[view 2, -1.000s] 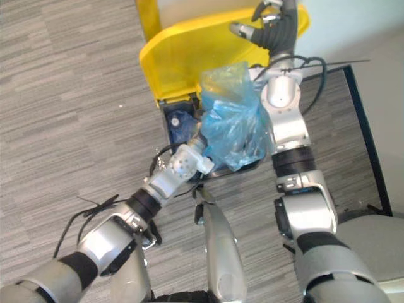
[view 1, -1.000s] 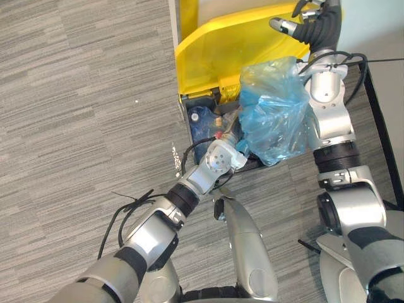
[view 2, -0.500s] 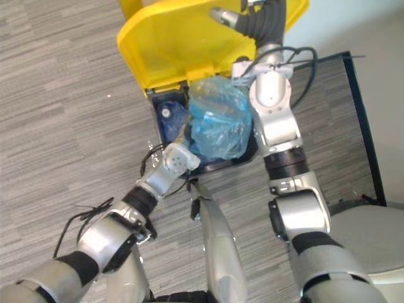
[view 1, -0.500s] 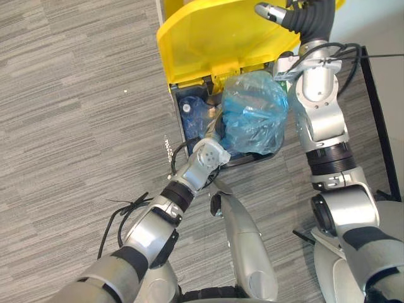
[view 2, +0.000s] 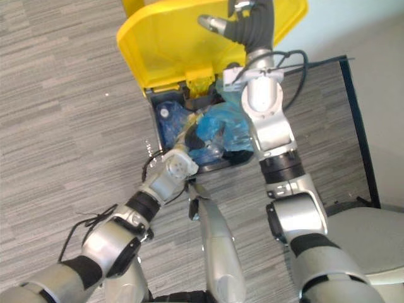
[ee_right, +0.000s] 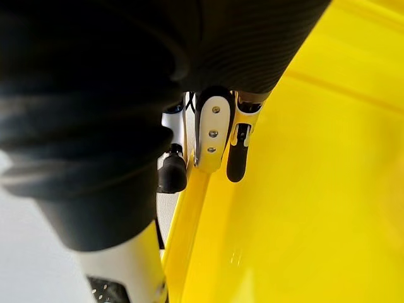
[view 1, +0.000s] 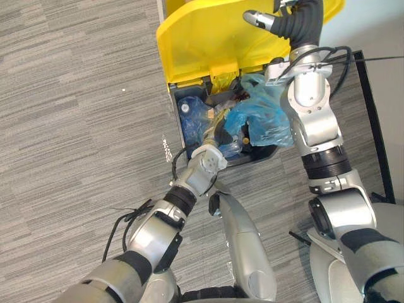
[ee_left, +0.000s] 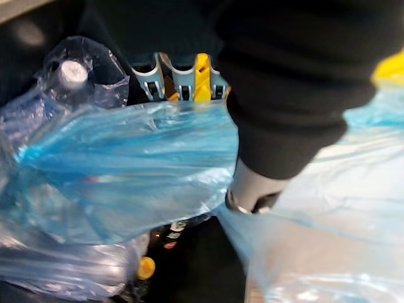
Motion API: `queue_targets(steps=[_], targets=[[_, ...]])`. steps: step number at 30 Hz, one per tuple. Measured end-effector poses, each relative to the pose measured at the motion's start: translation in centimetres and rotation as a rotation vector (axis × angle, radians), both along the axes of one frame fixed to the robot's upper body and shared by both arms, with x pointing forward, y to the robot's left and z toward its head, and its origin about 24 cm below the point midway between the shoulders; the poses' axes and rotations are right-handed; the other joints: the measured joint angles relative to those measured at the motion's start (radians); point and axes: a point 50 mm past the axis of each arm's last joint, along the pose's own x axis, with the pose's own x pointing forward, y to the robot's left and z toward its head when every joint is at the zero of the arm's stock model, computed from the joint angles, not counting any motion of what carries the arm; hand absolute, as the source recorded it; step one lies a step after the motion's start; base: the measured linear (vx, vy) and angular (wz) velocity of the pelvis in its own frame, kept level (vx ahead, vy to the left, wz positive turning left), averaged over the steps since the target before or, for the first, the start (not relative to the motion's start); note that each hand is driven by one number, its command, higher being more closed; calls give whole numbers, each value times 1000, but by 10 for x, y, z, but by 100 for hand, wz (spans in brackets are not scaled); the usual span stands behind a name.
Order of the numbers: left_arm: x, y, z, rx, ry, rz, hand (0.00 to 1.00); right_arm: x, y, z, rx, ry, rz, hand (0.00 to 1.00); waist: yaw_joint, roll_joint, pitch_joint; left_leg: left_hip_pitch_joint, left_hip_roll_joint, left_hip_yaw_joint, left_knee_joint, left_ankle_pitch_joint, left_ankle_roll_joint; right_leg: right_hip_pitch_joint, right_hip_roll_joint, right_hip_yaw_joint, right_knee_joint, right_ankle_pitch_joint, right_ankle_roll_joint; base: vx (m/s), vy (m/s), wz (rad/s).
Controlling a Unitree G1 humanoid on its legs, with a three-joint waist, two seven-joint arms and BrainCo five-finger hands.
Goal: Gather rubbish on tea table into small bin, then transfer packed bag to large trash can.
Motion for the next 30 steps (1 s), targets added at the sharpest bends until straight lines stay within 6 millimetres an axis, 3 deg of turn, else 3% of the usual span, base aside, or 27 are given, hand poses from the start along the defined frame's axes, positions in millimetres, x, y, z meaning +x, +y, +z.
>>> queue_targets(steps=[9, 14, 18, 21, 25, 26, 27, 29, 30], targets=[[-4, -7, -10, 196, 28, -61, 0, 1, 12, -26, -48, 74, 45, 0, 13, -1, -1, 48, -5, -13, -13, 8, -9, 44, -9, -12, 17, -15, -10, -29, -25, 6], [-8, -15, -8, 228, 14, -99, 0, 2, 12, -40, -50, 109, 38, 0, 23, -15, -10, 68, -20, -24, -45, 31, -14, 65, -20, -27, 14, -27, -3, -20, -55, 13], [-16, -27, 13, 154, -63, -157, 0, -1, 0, -63, -59, 150, 1, 0, 41, -17, -11, 93, -38, -55, -77, 53, -20, 102, -35, -54, 16, -41, -7, -20, -46, 22], [-25, -24, 20, 47, -101, -179, 0, 0, -6, -86, -96, 208, -29, 0, 59, -23, -23, 124, -60, -79, -114, 73, -20, 137, -49, -70, 16, -53, -6, -31, -58, 28], [-41, 8, -7, -119, -44, -171, 0, 1, -26, -122, -111, 310, -93, 0, 85, -24, -30, 196, -92, -113, -167, 90, -12, 211, -68, -92, 12, -73, -9, -15, -45, 27], [-51, 28, -25, -195, 2, -149, 0, -2, -37, -141, -106, 364, -119, 0, 96, -27, -37, 226, -101, -124, -187, 93, -6, 239, -73, -96, 13, -83, -6, -8, -24, 24], [-54, 35, -31, -219, 16, -137, 0, -4, -41, -147, -103, 383, -126, 0, 99, -27, -37, 237, -105, -129, -193, 94, -5, 250, -74, -98, 12, -86, -5, 27, -27, 24], [-79, 87, -79, -380, 177, 12, 0, -15, -59, -189, -89, 508, -169, 0, 111, -26, -67, 284, -108, -149, -210, 94, -4, 304, -78, -113, 17, -106, -1, 47, -21, 26], [-84, 96, -87, -402, 207, 49, 0, -17, -63, -196, -84, 533, -179, 0, 113, -25, -77, 287, -108, -154, -211, 94, -4, 311, -79, -117, 17, -109, 0, 55, -6, 29]])
